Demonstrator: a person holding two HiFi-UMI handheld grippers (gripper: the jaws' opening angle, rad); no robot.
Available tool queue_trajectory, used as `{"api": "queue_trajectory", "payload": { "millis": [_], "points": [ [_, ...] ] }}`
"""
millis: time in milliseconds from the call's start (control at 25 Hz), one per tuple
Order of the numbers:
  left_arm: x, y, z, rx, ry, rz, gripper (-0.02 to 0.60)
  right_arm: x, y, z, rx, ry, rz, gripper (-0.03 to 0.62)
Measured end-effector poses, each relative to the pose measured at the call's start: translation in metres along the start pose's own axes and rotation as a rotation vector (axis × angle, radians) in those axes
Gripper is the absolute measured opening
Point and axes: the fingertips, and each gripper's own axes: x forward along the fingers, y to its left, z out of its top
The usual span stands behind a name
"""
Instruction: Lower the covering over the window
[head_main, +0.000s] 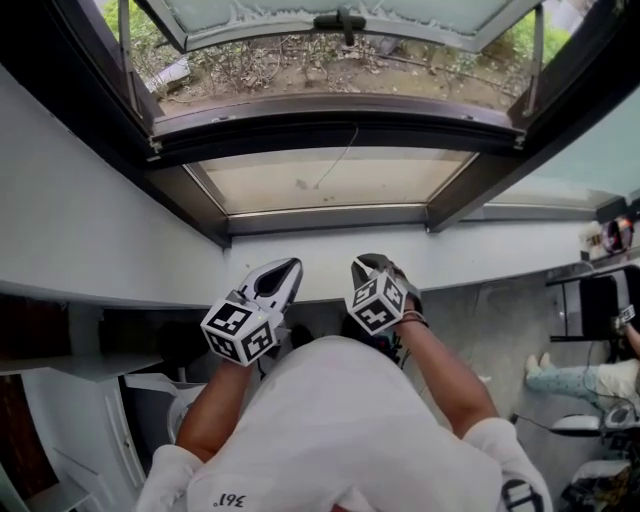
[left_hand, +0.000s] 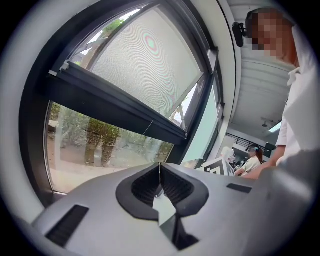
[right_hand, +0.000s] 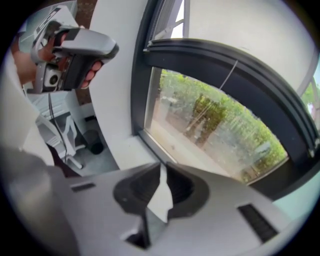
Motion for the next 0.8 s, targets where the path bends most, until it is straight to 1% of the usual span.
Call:
{"api": "queue_trajectory", "payload": {
  "millis": [480, 800],
  "points": [
    [-0.034, 0.020, -0.008, 0.006, 0.020, -0.026, 0.020, -0.013, 0.021, 0.024, 0.046, -0.023, -0.051, 0.031],
    [-0.046, 0.019, -0.014, -0.002, 0.041, -0.056, 0.020, -0.029, 0.025, 0.034, 0.098, -0.065, -0.085, 0.031]
  ]
}}
